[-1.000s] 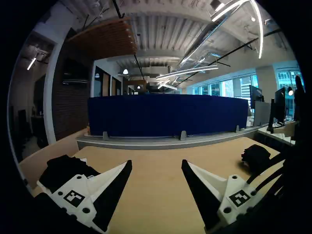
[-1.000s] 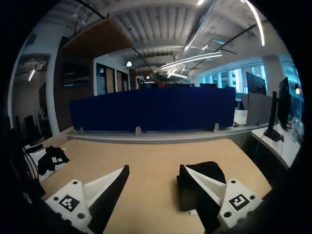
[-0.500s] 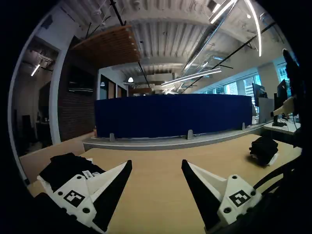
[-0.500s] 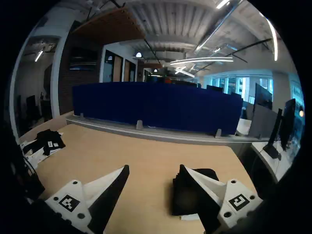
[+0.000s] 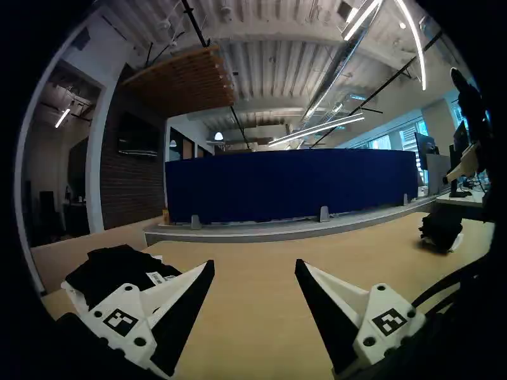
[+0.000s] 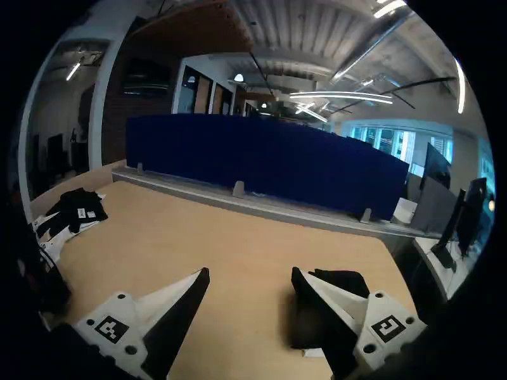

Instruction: Fold towel

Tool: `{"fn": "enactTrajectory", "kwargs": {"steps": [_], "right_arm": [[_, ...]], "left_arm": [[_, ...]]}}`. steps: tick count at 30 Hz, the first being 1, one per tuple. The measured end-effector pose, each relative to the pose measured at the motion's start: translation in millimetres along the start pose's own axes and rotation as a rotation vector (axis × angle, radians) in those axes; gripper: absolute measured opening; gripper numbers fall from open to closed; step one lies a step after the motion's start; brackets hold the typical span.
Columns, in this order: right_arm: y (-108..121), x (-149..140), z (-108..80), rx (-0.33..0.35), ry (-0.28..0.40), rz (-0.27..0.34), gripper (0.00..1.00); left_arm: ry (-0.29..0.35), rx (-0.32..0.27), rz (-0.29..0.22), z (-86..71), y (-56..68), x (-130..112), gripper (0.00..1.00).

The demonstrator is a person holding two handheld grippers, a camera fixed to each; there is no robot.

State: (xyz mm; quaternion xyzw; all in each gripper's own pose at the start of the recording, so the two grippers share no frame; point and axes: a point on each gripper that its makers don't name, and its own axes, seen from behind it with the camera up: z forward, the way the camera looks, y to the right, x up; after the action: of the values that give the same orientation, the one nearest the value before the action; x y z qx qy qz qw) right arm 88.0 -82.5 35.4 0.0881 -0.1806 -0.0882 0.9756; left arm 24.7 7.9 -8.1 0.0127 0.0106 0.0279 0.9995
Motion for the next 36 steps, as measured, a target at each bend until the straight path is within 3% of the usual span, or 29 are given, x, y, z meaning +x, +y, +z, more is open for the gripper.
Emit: {"fn": "enactTrajectory", "kwargs": {"steps": [6,18,36], "right_arm": [[1,-1,3.9,-0.015,-0.012,-0.031,1.00],[5,1,4.7,-0.034,-0.020,-0.036,1.00],[11,6,3.7,-0.034,0.001,-0.009,1.00]], "left_arm": [[0.011,0.003,-0.019,3.8,-11.8,-4,0.94],[-0.014,-0.004,-0.052,7.7,-14.1,-25,0.94],[-0.022,0.007,-0.057,9.8,-16.2,-24,0.95]]}}
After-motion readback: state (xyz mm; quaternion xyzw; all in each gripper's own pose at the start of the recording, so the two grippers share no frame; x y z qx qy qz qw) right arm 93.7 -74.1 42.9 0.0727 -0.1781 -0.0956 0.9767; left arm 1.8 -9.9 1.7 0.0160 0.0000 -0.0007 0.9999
